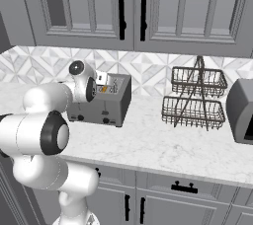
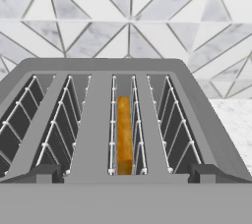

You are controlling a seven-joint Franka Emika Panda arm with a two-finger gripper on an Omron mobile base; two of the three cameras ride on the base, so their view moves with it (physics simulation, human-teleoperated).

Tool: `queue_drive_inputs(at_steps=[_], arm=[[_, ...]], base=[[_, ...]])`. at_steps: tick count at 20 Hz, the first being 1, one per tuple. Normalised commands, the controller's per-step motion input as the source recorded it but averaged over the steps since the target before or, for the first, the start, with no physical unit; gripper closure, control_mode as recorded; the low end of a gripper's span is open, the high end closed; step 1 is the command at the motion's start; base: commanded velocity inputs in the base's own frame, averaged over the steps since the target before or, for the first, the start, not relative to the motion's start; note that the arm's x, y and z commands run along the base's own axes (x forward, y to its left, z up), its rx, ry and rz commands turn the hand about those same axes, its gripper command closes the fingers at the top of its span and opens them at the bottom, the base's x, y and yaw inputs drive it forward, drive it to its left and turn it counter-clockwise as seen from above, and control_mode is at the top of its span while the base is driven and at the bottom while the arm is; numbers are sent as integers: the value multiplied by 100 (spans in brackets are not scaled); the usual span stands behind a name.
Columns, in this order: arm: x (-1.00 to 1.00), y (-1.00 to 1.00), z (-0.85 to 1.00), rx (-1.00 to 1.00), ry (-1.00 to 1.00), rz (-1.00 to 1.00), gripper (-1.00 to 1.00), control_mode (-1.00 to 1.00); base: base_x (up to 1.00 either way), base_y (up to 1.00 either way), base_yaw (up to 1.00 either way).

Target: Start the toaster. Once the lever pops up, take the bread to the plate on the dining counter.

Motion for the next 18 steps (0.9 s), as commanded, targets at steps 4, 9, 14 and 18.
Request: queue_drive_inputs(at_steps=[4,9,14,18], arm=[[0,0,0,0,0,0,-100,-100],[0,0,0,0,0,0,-100,-100],[0,0,0,0,0,0,-100,-100],[0,0,0,0,0,0,-100,-100]], base=[[0,0,0],[0,0,0],[0,0,0],[0,0,0]])
